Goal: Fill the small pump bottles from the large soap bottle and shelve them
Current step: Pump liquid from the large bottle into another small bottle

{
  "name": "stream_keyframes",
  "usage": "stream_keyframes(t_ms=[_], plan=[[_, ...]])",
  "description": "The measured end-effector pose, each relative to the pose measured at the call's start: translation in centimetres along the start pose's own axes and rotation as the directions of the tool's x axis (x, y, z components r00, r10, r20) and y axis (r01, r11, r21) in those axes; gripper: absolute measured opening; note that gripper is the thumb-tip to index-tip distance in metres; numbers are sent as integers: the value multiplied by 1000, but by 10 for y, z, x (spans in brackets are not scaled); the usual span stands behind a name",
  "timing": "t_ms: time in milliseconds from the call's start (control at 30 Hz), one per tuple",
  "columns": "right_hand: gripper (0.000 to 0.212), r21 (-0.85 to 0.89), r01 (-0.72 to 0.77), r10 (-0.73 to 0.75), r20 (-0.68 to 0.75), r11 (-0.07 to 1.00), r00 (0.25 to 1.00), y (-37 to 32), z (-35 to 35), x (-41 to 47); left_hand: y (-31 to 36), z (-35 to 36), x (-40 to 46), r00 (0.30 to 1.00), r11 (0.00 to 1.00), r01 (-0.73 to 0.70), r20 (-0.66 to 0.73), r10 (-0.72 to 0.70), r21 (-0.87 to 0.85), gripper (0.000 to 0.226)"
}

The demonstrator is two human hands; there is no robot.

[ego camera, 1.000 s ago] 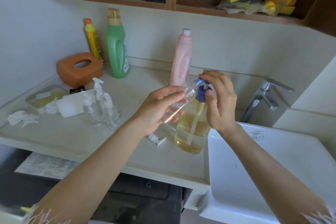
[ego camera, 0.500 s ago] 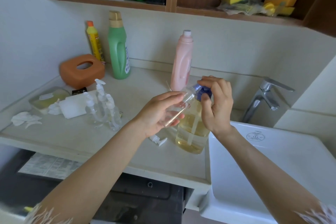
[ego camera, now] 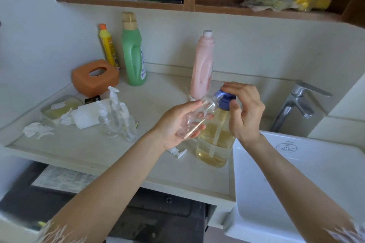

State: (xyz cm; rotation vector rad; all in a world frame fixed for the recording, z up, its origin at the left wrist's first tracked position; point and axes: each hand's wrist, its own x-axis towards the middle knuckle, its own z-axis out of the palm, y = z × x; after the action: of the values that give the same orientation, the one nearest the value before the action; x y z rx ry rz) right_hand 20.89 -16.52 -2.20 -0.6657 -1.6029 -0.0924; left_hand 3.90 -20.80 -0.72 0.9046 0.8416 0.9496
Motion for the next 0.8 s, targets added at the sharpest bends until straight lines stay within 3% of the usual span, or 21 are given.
stream_keyframes(t_ms=[200, 500, 600, 800], plan=[[34, -23, -41, 41, 7, 999, 999, -2, 1, -2, -3, -4, 3, 1000, 1000, 14, -25, -14, -8, 45], [37, -17, -43, 45, 191, 999, 980, -8, -21, 21, 3, -3, 2, 995, 996, -84, 47, 85, -30, 37], [36, 10, -48, 46, 155, 999, 987, -7, -20, 15, 2, -2, 2, 983, 981, -183, 16, 182, 70, 43], [37, 72, -77, 79, -30, 994, 996, -5, 1, -3, 0, -3, 3, 974, 966, -228, 18, 228, 125, 53]])
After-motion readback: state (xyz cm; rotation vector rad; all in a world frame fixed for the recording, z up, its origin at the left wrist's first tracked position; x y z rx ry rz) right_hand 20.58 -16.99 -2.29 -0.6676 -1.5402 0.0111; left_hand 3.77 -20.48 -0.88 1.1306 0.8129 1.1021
